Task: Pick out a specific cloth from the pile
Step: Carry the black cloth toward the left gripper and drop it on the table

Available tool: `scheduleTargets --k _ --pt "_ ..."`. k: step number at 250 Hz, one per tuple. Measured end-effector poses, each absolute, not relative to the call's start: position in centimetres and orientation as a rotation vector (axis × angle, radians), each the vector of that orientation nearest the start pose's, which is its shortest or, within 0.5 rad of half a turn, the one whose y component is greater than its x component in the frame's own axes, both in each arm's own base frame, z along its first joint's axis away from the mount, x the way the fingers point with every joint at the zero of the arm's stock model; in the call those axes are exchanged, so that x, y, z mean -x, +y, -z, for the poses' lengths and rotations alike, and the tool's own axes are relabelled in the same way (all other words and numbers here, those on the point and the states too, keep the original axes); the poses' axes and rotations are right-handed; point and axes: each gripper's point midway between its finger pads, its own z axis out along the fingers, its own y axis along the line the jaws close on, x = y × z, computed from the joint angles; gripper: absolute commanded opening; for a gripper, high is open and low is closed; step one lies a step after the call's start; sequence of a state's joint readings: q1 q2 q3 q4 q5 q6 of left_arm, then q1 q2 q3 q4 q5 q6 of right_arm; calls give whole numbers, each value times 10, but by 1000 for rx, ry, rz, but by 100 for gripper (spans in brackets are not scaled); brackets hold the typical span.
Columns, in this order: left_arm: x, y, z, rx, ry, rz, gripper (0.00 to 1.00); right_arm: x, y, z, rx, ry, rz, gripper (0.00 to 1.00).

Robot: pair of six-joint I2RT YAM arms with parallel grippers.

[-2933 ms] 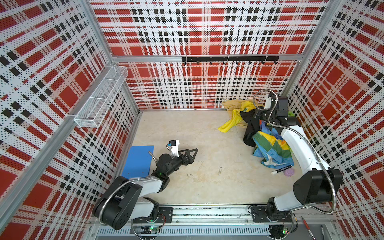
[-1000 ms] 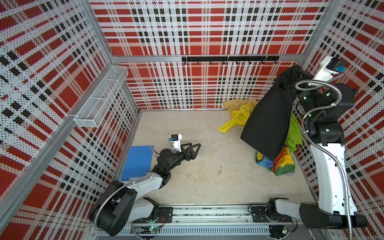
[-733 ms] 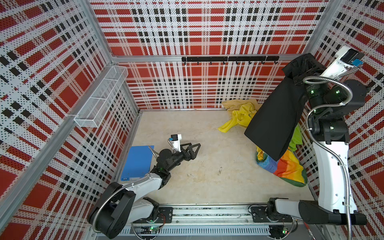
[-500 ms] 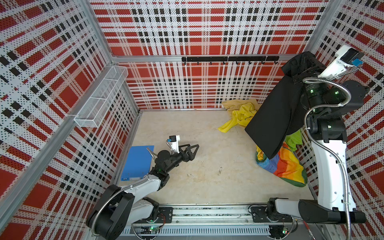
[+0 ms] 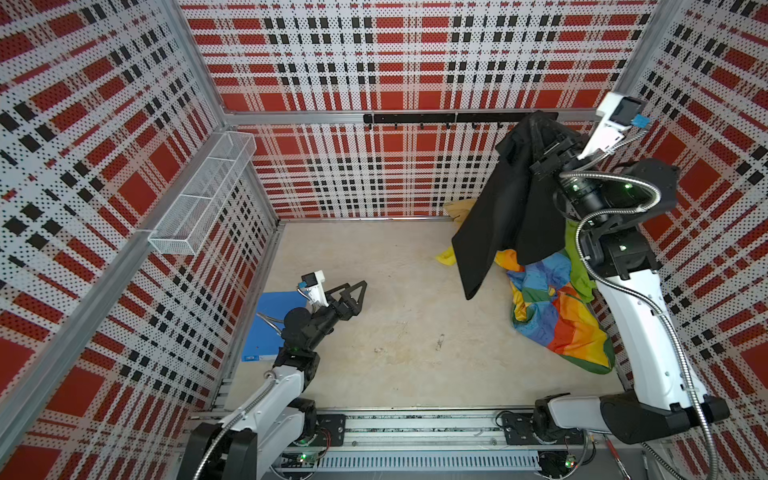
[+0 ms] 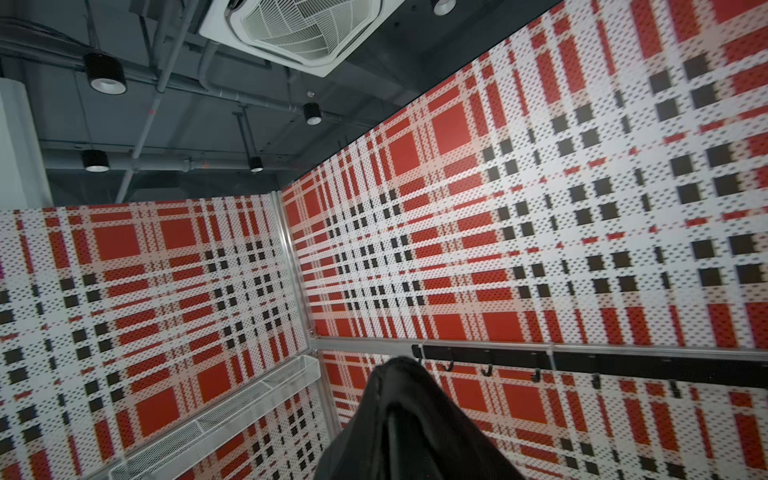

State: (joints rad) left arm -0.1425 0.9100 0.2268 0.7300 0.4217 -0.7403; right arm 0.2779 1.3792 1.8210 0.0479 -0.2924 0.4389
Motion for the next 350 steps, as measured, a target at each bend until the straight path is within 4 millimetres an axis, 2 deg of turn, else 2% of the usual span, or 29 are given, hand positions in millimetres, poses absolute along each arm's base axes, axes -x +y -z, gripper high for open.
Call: scheduleTargets --k 40,83,110,140,168,188,224,245,269,289,301,322,350 --pt "-297 -97 -236 166 1584 974 99 -372 216 -606 248 1223 -898 1" --pt "-287 -83 -245 202 1559 936 99 -403 296 -547 325 1370 -945 1" --pt "-282 -75 -247 230 1552 903 99 -418 346 -521 375 1438 -958 2" --pt "-280 -69 -246 254 1554 877 99 -425 384 -492 420 1497 -973 3" --pt "-277 -67 -244 262 1562 861 98 -435 401 -463 427 1559 -982 3" --pt "-277 -65 -240 270 1575 848 96 -447 412 -432 422 1620 -983 2" --pt "-280 -65 -232 281 1605 839 93 -468 429 -350 412 1794 -963 1" --pt "-283 -65 -224 288 1634 838 92 -472 436 -302 414 1898 -952 1" --pt "-287 -67 -214 295 1673 846 91 -466 440 -247 432 2012 -935 5" --pt "-289 -70 -205 300 1707 854 91 -451 446 -207 462 2101 -916 8" --pt "-291 -71 -199 304 1730 859 91 -441 449 -190 481 2140 -907 14" --pt "-293 -73 -197 298 1748 864 90 -430 450 -167 497 2188 -870 31" --pt "-298 -74 -207 272 1744 858 90 -423 446 -147 490 2229 -809 63"
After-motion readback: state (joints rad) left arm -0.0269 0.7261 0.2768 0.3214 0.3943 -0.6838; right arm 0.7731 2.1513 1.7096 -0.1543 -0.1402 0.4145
